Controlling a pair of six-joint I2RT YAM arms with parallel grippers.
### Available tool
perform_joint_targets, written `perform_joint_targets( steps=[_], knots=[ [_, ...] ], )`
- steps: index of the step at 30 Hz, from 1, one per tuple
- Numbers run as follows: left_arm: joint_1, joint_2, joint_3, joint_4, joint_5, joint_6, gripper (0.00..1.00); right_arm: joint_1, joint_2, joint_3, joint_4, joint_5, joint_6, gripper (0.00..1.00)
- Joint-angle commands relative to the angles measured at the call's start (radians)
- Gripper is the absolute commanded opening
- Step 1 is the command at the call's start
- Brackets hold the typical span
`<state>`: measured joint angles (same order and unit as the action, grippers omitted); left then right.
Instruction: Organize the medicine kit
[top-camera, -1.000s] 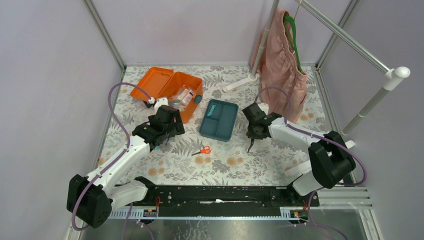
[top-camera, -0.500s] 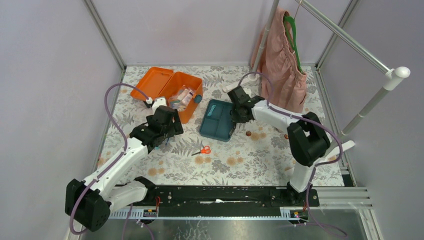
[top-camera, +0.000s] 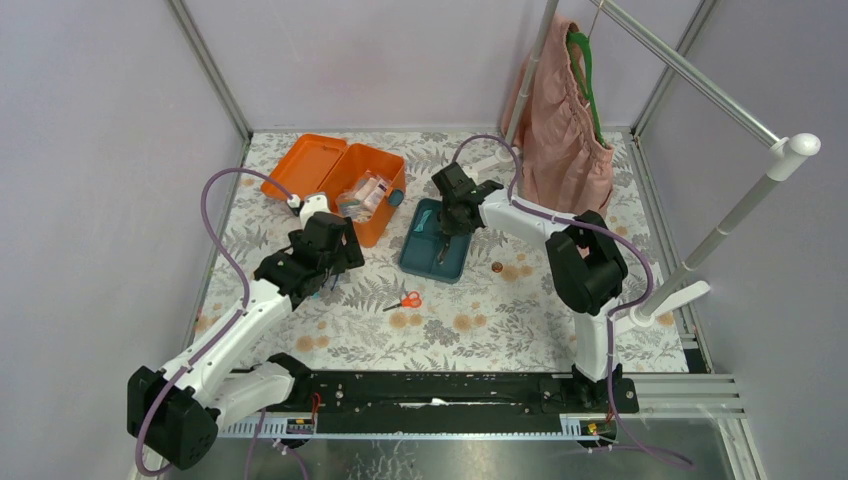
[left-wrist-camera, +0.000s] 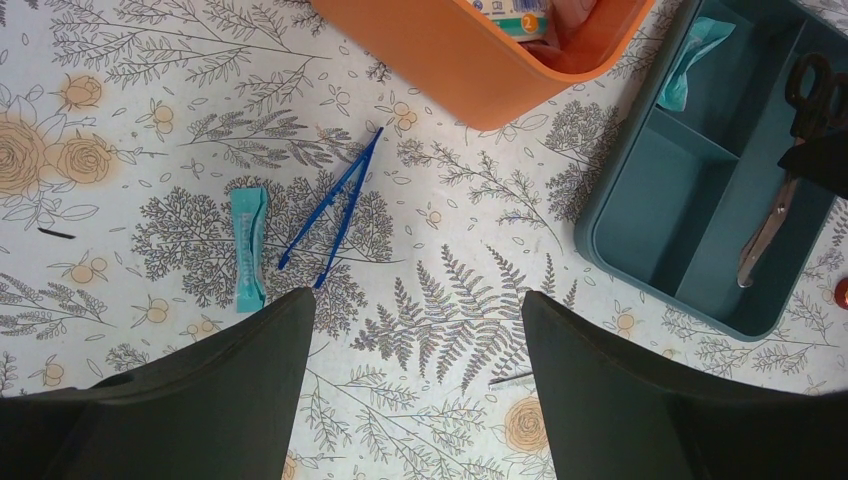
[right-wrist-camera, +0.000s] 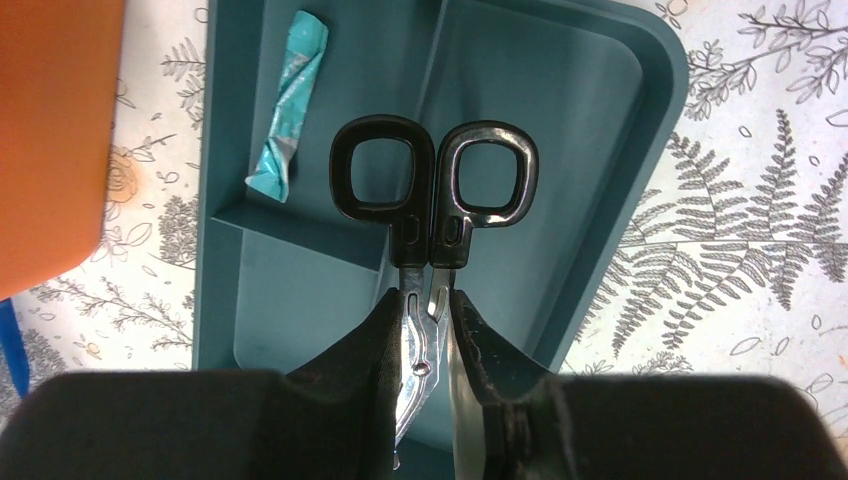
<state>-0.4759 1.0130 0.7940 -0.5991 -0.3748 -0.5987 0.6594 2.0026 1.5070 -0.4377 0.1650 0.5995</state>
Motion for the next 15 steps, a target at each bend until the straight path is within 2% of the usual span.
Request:
perform_joint_targets(
  steps=[1, 15],
  knots=[
    [0.006, -0.017, -0.011, -0.013, -0.026, 0.008, 0.84, 0.008, 0.012, 0.018, -0.046, 0.050, 0.025, 0.19],
    [0.006, -0.019, -0.013, -0.012, -0.023, 0.009, 0.84, 0.006, 0.036, -0.001, -0.071, 0.110, 0.076, 0.20]
  ],
)
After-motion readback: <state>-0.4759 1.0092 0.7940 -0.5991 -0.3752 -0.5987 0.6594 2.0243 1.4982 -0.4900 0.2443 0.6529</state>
